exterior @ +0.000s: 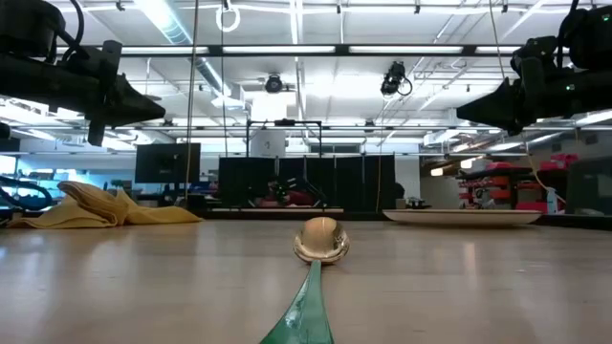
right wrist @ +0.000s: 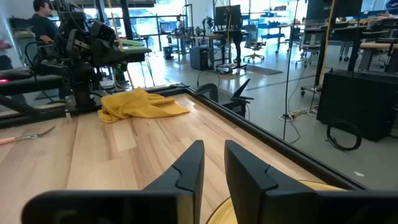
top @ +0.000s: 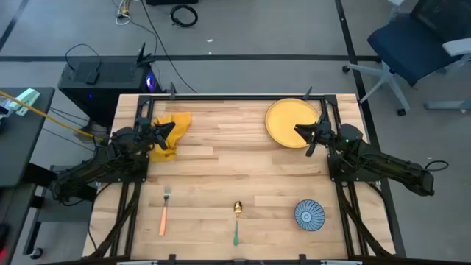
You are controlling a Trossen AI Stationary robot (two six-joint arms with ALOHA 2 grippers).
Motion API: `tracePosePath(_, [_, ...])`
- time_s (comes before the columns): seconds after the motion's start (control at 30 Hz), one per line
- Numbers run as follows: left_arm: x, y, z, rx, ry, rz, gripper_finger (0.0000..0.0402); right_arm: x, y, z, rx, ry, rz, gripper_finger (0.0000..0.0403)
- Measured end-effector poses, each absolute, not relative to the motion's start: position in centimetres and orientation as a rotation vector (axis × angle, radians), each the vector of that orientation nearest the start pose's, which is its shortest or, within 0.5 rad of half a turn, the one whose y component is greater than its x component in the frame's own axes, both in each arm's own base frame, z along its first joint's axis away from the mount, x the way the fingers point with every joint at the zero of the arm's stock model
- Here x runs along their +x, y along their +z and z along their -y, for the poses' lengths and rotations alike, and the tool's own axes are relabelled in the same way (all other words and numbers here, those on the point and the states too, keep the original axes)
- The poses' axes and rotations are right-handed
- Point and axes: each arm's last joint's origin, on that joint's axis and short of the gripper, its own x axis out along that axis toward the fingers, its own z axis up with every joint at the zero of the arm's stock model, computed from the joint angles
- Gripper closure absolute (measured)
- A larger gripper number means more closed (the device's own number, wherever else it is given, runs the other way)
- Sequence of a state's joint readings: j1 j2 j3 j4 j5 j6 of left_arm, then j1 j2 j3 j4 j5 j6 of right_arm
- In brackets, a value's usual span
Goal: Set table place
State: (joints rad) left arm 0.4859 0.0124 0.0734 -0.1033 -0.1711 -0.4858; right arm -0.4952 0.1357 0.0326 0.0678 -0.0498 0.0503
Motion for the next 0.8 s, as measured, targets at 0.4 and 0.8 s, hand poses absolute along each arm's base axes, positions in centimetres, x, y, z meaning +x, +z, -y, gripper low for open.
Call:
tracePosePath(0.4, [8.0, 17.75, -4.79, -0.475, 0.655, 0.118, 0.0367, 9.3, 17.02, 4.86, 0.059, -0.446, -0.023, 0.0333])
tracePosePath(0.8, [8.0, 17.75, -4.78, -0.475, 0.654, 0.118, 0.0367, 9.3, 17.03, 4.86, 0.059, -0.446, -0.023, 0.0333])
